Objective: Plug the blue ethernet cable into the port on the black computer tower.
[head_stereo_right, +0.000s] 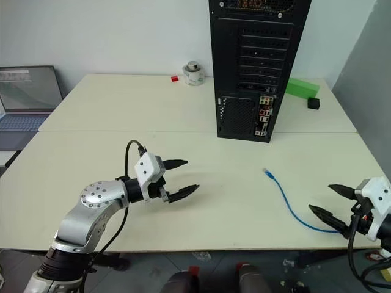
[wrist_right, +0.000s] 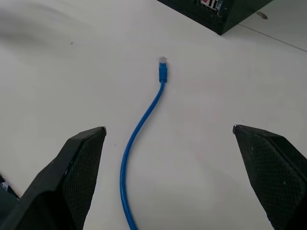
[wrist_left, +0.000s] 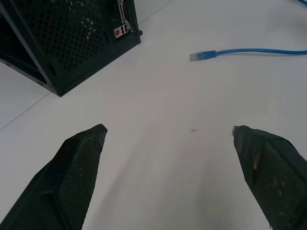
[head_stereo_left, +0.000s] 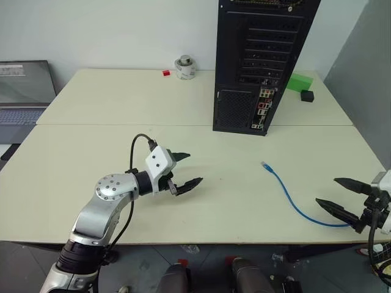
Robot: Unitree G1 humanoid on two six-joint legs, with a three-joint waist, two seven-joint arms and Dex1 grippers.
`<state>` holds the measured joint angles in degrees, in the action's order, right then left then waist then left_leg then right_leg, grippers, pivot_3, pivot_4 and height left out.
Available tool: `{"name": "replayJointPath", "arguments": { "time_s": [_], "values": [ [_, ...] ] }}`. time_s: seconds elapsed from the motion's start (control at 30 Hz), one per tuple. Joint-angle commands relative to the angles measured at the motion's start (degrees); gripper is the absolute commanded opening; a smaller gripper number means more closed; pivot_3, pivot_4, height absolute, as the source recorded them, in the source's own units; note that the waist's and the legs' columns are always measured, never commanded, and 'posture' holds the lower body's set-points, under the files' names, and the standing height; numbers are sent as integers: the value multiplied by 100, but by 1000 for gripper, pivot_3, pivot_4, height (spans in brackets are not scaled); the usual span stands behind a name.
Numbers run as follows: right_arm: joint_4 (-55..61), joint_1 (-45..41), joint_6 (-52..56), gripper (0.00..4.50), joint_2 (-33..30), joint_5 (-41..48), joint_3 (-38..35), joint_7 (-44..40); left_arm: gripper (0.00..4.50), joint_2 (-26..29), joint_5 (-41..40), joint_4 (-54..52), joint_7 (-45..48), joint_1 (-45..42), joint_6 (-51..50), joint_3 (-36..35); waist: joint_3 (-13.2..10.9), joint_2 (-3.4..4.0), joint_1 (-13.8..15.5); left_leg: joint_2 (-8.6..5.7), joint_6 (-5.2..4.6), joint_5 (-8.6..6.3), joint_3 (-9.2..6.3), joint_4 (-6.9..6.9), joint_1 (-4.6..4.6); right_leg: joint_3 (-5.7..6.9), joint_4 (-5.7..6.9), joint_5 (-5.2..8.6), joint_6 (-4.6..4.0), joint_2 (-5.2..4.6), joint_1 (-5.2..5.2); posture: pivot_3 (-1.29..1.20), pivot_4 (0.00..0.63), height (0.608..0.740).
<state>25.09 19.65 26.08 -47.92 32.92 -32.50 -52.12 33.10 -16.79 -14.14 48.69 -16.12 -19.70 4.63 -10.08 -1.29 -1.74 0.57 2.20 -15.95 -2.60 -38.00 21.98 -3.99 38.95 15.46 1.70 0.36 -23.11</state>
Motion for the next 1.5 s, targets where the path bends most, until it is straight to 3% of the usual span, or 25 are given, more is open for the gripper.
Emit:
{"name": "replayJointPath", "arguments": {
  "time_s": [0.03, 0.37, 0.7, 0.8, 0.9, 0.97, 1.23, 1.37, 1.5],
  "values": [
    [577, -46, 114, 4500, 113, 102, 166, 210, 4491, -39, -102, -273, 140, -129, 118, 75, 0, 0, 2, 1, 0, 0, 1, 0, 1, 2, 0, 0, 1, 1, 0, 0, 150, 740],
    [-153, -1449, -111, 4500, 1204, -1052, 1942, 1658, 4491, -14, -111, -71, 502, -276, 203, 196, 2, -5, -4, 4, 1, 0, 2, -1, 2, 1, 1, -1, -4, 4, -3, 0, 150, 740],
    [-1565, -2167, -613, 4500, 1736, -1774, 2745, 1849, 4491, -98, -65, 32, 599, -364, 408, 224, 1, -3, 3, 1, 0, 0, -6, -2, 2, -1, 2, -3, -6, 1, -6, 0, 150, 740],
    [-1683, -2189, -684, 4072, 1838, -1793, 2738, 1897, 4500, -187, -137, 36, 541, -336, 348, 177, 1, -3, 1, 2, 0, 0, -10, -1, 2, 0, 2, -3, -6, 1, -6, 0, 150, 740],
    [-1701, -2148, -665, 3140, 1901, -1807, 2750, 1903, 4500, -217, -83, 68, 542, -279, 406, 197, 2, -3, -1, 3, 0, 0, -14, -2, 2, 0, 3, -3, -6, 2, -6, 0, 150, 740],
    [-1704, -2138, -669, 2874, 1947, -1849, 2786, 1922, 4500, -244, -55, 100, 544, -239, 422, 240, 2, -2, -2, 3, 0, 0, -14, -1, 1, 0, 4, -3, -6, 2, -6, 0, 150, 740],
    [-1748, -2264, -773, 1114, 1961, -1974, 2878, 1902, 4500, -329, -75, 167, 583, -219, 342, 324, 2, -2, -4, 3, 0, 0, -14, -1, 1, 0, 4, -3, -6, 2, -6, 0, 150, 740],
    [-1597, -2365, -865, 45, 1801, -2083, 3037, 1680, 4500, -299, -20, 371, 715, -344, 439, 400, 2, -2, -5, 2, 0, 0, -15, -1, 1, 1, 4, -3, -6, 3, -6, 0, 150, 740],
    [-1187, -2535, -885, 45, 1529, -2151, 3379, 1258, 4500, -229, 118, 754, 973, -509, 691, 506, 2, -2, -6, 2, 0, 0, -15, -2, 1, 2, 4, -3, -6, 3, -6, 0, 150, 740]
  ]
}}
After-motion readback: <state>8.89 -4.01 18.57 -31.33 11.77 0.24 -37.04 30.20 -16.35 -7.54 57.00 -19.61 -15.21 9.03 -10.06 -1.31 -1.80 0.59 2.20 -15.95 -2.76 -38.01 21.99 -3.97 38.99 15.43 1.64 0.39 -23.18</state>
